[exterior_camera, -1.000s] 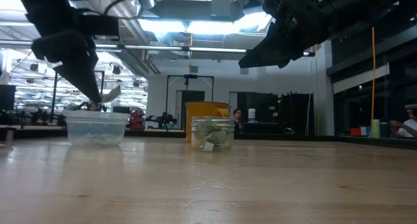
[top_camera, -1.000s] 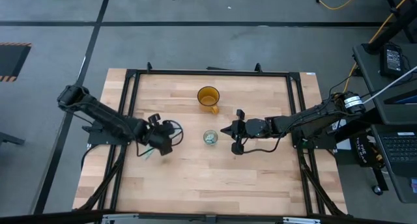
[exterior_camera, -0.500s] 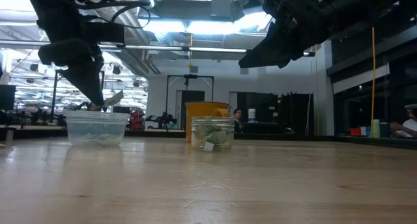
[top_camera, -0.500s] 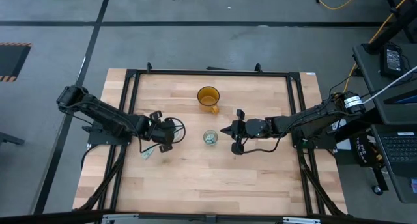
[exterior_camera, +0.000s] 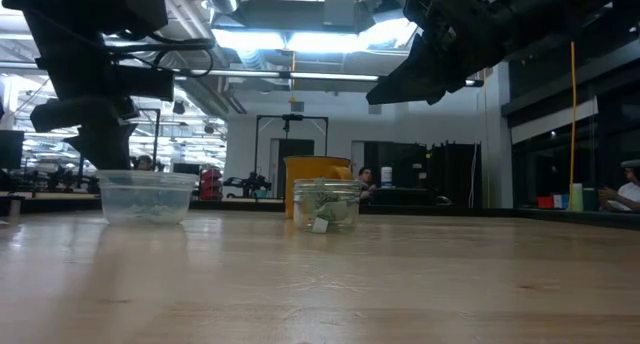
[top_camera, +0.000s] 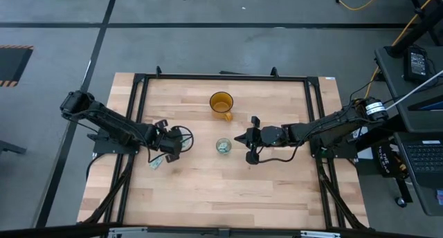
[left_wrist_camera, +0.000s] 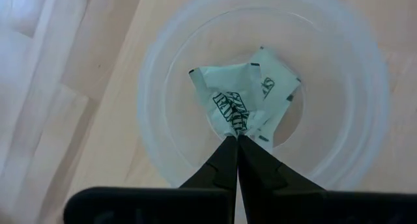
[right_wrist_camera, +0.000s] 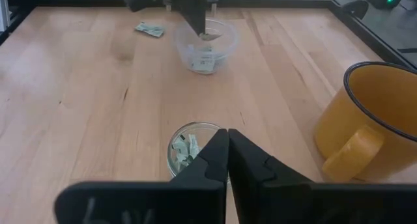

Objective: Pick and place Stevia / Truvia into bins
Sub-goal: Put the stevia packet into the plastic tupperware

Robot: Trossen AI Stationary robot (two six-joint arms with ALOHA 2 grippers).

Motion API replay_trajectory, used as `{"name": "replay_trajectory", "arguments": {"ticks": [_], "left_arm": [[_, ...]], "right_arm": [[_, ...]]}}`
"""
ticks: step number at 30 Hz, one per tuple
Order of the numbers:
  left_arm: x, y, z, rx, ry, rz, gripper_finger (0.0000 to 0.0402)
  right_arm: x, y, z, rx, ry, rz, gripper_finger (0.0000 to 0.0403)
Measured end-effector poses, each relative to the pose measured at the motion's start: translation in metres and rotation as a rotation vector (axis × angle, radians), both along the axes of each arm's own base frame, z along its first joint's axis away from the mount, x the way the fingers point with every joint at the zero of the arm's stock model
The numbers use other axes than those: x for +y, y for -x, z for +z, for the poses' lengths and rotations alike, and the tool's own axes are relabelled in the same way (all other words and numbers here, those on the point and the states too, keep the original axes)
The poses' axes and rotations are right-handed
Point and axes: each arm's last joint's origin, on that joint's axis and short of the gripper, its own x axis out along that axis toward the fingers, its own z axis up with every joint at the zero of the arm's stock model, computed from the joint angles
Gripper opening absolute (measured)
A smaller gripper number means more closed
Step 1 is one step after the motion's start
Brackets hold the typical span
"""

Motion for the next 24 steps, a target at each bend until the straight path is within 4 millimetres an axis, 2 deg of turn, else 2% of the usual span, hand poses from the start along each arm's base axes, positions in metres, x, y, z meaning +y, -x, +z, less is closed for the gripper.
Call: {"name": "replay_trajectory", "arguments": {"ticks": [7, 19, 24], "left_arm": [[0.0, -0.002, 0.001, -0.027, -0.006, 0.002, 0.0015], [-0.001, -0.005, 0.001, -0.038, -0.008, -0.031, 0.008], [-0.005, -0.013, 0.014, -0.049, 0.041, -0.084, 0.0092]], "right_arm": [[0.0, 0.0, 0.0, 0.0, 0.0, 0.001, 0.0013], [0.0, 0.0, 0.0, 0.0, 0.0, 0.001, 0.0013], [0.0, 0.0, 0.0, 0.0, 0.0, 0.0, 0.0013]]}}
